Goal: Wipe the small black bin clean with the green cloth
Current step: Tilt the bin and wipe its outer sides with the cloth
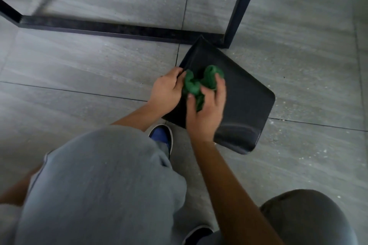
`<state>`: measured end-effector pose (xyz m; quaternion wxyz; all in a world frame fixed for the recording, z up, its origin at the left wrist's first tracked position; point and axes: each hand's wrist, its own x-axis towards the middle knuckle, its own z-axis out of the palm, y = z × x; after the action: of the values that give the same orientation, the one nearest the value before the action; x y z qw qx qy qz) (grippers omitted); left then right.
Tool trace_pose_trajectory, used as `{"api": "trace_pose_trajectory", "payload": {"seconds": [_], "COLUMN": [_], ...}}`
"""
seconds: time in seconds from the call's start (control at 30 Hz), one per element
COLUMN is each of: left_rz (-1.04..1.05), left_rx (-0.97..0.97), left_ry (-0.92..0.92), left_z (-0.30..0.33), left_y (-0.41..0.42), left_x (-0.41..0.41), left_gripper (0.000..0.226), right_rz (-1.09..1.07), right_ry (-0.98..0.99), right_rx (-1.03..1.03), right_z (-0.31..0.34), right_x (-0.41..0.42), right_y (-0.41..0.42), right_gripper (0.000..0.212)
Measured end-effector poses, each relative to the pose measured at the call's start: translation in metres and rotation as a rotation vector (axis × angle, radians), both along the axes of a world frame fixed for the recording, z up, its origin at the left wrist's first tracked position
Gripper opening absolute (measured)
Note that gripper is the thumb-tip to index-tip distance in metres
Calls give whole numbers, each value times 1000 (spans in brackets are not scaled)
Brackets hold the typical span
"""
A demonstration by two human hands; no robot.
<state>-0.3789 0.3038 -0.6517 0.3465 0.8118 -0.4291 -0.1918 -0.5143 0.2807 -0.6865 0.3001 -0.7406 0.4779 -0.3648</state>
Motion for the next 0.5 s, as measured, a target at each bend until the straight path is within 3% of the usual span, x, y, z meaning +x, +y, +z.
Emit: {"api": "trace_pose_trajectory", "payload": {"seconds": [0.13, 0.3, 0.5], "left_rz": [2, 23, 29], "left_rx": [7, 89, 63], "left_ry": [49, 75, 105], "left_z": [-5, -4, 2], "left_y": [12, 9, 5], "left_x": [2, 3, 0], "left_gripper": [28, 27, 29], "right_rz": [99, -246, -500], "right_ry": [47, 187, 163], "right_rx": [-48, 104, 321], "right_z": [-8, -41, -46], "right_x": [-9, -92, -134], "right_y": [6, -40, -55], "right_gripper": [24, 30, 43]}}
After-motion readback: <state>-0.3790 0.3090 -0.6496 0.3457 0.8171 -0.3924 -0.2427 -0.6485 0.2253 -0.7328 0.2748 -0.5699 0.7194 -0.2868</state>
